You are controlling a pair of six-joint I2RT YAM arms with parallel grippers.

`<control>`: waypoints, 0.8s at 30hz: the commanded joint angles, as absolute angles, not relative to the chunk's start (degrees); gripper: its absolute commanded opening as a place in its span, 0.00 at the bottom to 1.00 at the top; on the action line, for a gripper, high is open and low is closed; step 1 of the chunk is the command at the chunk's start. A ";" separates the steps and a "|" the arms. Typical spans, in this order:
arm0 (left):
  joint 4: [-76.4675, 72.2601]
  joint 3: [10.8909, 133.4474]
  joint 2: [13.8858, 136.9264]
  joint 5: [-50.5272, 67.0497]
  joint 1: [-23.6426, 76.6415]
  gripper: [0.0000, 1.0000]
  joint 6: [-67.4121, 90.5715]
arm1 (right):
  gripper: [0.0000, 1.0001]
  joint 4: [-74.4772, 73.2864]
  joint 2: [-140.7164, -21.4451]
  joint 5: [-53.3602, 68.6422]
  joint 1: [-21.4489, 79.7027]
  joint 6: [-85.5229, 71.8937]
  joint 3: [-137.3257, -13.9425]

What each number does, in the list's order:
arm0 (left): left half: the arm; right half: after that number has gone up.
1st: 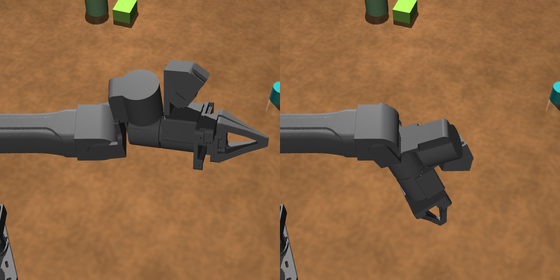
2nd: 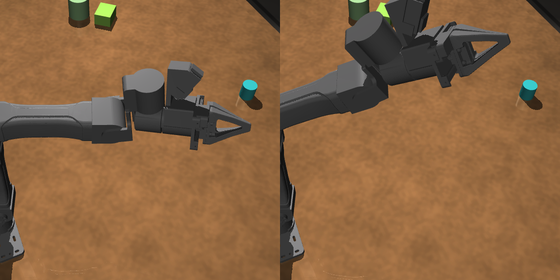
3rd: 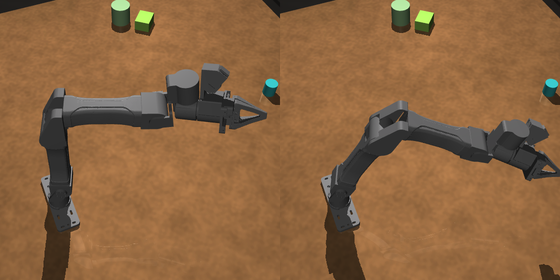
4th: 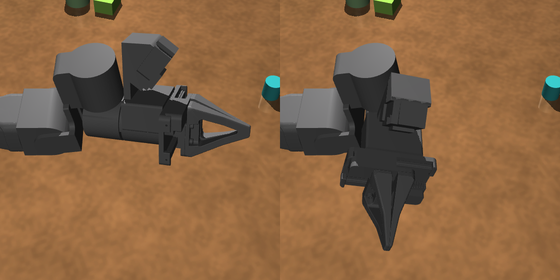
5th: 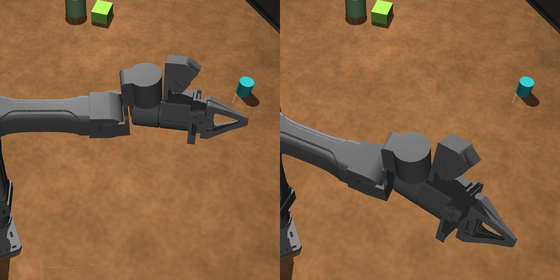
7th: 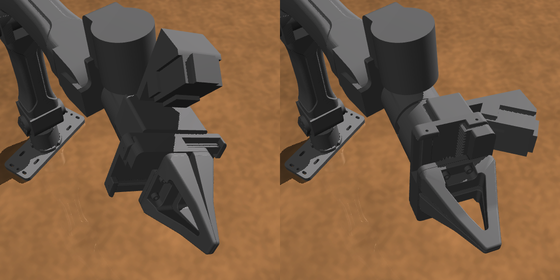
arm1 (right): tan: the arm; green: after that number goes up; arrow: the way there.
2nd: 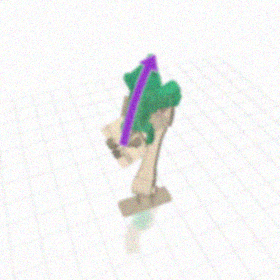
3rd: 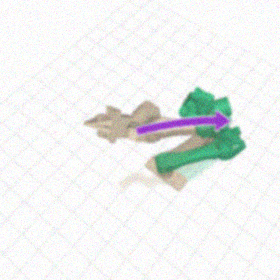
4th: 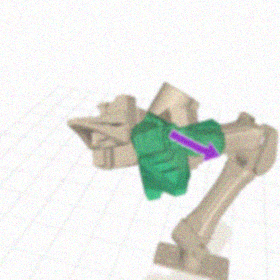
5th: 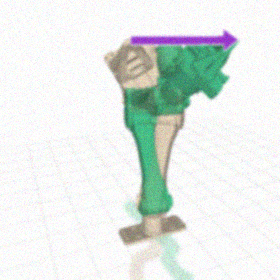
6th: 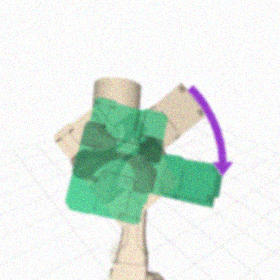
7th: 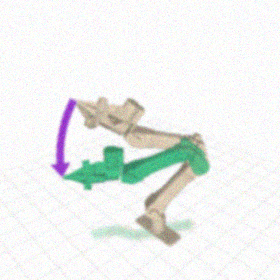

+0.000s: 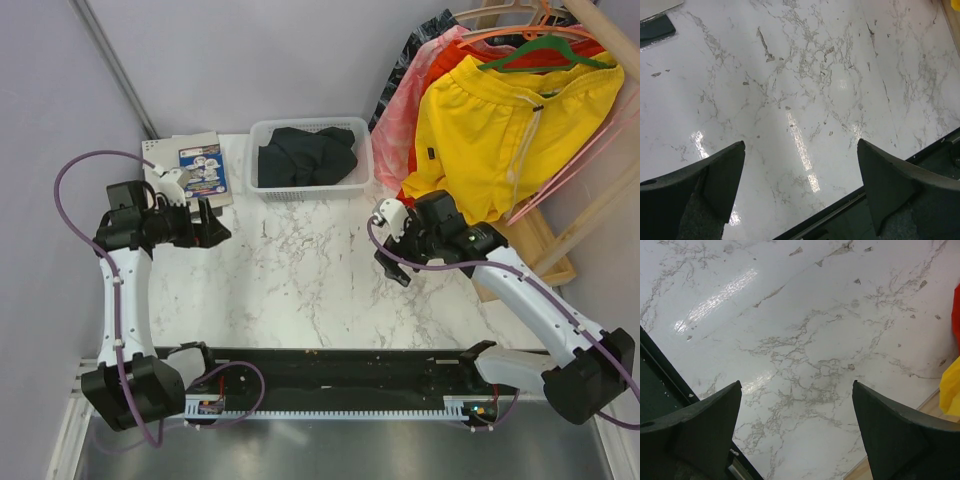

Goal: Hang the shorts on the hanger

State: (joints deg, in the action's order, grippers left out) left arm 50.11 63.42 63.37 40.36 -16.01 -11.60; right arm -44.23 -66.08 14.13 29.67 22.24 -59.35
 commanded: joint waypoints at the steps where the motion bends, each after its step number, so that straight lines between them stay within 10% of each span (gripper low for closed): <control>1: 46.49 69.07 66.26 38.93 -15.38 0.99 -14.50 | 0.98 -42.63 -67.59 14.59 29.53 22.15 -62.84; 24: 33.76 137.20 132.97 20.31 10.10 0.99 -7.82 | 0.98 -39.73 -74.00 12.92 29.36 17.40 -63.90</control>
